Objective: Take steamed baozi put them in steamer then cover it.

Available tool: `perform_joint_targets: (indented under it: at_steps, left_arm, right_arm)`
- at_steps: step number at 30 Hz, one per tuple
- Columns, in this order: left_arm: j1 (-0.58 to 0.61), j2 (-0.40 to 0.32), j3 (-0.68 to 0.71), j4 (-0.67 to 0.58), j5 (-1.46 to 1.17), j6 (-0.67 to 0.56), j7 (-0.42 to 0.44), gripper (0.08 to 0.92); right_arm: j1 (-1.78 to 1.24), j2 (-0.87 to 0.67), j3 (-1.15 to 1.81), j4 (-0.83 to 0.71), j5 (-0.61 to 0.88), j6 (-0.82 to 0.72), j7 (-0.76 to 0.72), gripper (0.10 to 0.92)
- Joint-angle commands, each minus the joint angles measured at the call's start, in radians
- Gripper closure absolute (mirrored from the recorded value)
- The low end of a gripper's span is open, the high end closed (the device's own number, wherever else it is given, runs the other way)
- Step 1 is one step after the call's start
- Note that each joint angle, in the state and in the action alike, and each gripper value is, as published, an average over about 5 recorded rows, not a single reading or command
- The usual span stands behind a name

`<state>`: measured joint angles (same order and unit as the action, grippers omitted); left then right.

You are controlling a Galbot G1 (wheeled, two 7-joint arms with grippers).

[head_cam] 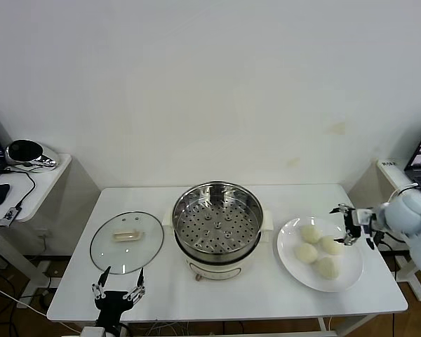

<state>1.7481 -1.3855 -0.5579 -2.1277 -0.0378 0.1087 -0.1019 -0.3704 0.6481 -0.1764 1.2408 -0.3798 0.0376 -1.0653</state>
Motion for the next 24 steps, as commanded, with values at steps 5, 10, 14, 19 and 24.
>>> perform_joint_targets:
  at_steps: [5,10,14,19,24]
  left_arm:
    - [0.003,-0.003,-0.005,-0.002,0.004,0.002,0.002,0.177]
    - [0.004,-0.003,-0.007,-0.004,0.004,0.001,0.003,0.177]
    - [0.003,-0.001,-0.008,-0.004,0.003,0.001,0.004,0.177]
    - [0.005,-0.001,-0.009,-0.004,0.003,0.001,0.005,0.177]
    - [0.004,-0.002,-0.008,-0.004,0.003,0.001,0.006,0.177]
  right_arm:
    - [0.225,0.183,-0.262,-0.277,-0.077,0.101,-0.052,0.203]
    - [0.223,0.213,-0.260,-0.321,-0.121,0.103,-0.044,0.203]
    - [0.222,0.228,-0.253,-0.350,-0.143,0.100,-0.036,0.203]
    - [0.218,0.233,-0.251,-0.361,-0.143,0.092,-0.041,0.206]
    - [0.218,0.235,-0.253,-0.359,-0.135,0.083,-0.051,0.293]
